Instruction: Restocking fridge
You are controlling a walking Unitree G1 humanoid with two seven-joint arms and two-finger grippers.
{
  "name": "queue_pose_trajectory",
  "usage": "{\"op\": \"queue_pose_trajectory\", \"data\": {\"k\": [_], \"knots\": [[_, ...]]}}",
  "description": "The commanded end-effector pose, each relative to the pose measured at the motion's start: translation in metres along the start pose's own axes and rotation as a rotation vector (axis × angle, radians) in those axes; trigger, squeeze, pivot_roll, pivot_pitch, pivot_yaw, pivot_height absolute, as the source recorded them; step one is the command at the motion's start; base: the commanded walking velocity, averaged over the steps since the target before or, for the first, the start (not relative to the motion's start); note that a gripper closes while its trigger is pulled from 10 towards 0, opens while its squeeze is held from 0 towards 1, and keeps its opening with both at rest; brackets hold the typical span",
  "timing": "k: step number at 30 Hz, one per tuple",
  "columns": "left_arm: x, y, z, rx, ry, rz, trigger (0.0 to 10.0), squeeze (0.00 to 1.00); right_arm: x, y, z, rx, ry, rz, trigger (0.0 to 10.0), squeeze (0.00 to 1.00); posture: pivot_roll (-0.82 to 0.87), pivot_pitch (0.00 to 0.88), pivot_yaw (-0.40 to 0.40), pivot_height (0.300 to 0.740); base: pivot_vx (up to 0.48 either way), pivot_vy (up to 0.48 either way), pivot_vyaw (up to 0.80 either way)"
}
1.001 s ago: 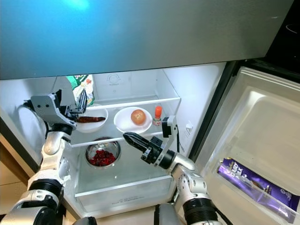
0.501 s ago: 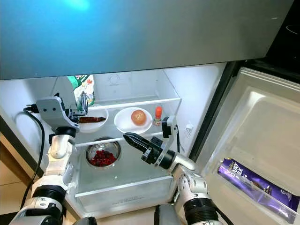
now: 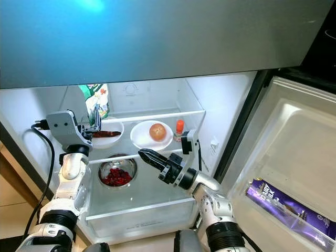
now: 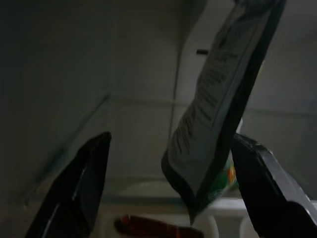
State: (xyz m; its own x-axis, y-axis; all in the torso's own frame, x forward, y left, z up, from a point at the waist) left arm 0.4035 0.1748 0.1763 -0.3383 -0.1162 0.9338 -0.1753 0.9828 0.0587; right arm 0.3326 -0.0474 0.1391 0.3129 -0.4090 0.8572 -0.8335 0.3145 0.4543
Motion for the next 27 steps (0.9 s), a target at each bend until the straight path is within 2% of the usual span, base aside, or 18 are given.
{"op": "queue_pose_trajectory", "data": {"k": [1, 2, 3, 4, 5, 6, 7, 15, 17, 22, 27], "knots": [[-0.013, 0.001, 0.006, 0.02, 0.055, 0.016, 10.0, 0.0, -0.004, 0.0, 0.001, -0.001, 0.015, -0.007, 10.0, 0.0, -0.1, 0.0, -0.022, 0.6, 0.0, 0.0, 0.0], [-0.016, 0.0, 0.008, 0.018, 0.068, 0.021, 9.2, 0.0, -0.004, 0.0, 0.001, -0.001, 0.015, -0.006, 10.0, 0.0, -0.1, 0.0, -0.022, 0.6, 0.0, 0.0, 0.0], [-0.016, 0.0, 0.008, 0.018, 0.068, 0.021, 9.2, 0.0, -0.004, 0.0, 0.001, -0.001, 0.015, -0.006, 10.0, 0.0, -0.1, 0.0, -0.022, 0.6, 0.0, 0.0, 0.0], [-0.021, -0.003, 0.011, 0.014, 0.089, 0.037, 7.6, 0.0, -0.005, 0.0, 0.001, -0.002, 0.016, -0.006, 10.0, 0.0, -0.1, 0.0, -0.022, 0.6, 0.0, 0.0, 0.0], [-0.025, -0.008, 0.016, 0.004, 0.109, 0.048, 3.6, 0.0, -0.005, 0.0, 0.001, -0.004, 0.017, -0.005, 10.0, 0.0, -0.1, 0.0, -0.022, 0.6, 0.0, 0.0, 0.0], [-0.029, -0.013, 0.02, -0.012, 0.125, 0.052, 0.6, 0.0, -0.005, 0.0, 0.001, -0.004, 0.017, -0.004, 10.0, 0.0, -0.1, 0.0, -0.022, 0.6, 0.0, 0.0, 0.0], [-0.032, -0.017, 0.023, -0.022, 0.136, 0.053, 0.0, 0.0, -0.005, 0.0, 0.001, -0.005, 0.018, -0.004, 10.0, 0.0, -0.1, 0.0, -0.019, 0.6, 0.0, 0.0, 0.0], [-0.039, -0.035, 0.035, -0.078, 0.168, 0.054, 0.0, 0.0, -0.004, -0.001, 0.001, -0.007, 0.017, -0.003, 10.0, 0.0, -0.1, 0.0, -0.018, 0.6, 0.0, 0.0, 0.0], [-0.039, -0.034, 0.034, -0.074, 0.17, 0.054, 0.0, 0.0, -0.004, -0.001, 0.001, -0.007, 0.017, -0.003, 10.0, 0.0, -0.1, 0.0, -0.02, 0.6, 0.0, 0.0, 0.0], [-0.031, -0.019, 0.022, -0.025, 0.145, 0.042, 0.0, 0.0, -0.005, -0.001, 0.001, -0.006, 0.02, -0.004, 10.0, 0.0, -0.1, 0.0, -0.02, 0.6, 0.0, 0.0, 0.0], [-0.022, -0.013, 0.014, -0.011, 0.11, 0.017, 0.0, 0.0, -0.005, -0.001, 0.001, -0.007, 0.021, -0.002, 10.0, 0.0, -0.1, 0.0, -0.02, 0.6, 0.0, 0.0, 0.0]]}}
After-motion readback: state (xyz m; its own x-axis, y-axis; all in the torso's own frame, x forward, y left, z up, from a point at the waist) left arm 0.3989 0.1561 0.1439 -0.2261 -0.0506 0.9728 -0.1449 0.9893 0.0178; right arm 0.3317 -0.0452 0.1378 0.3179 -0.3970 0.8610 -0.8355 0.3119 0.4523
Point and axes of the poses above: a point about 5 cm out from each wrist's last joint towards the gripper, its own z axis pointing back from the gripper into the wrist, its own x axis along the axis of the wrist's last joint, y = z × x, the point moved 6 cm from there along -z, pointing out of the wrist towards the gripper, and after that the axes turned 9 degrees about -z, right-handed, at the moved point
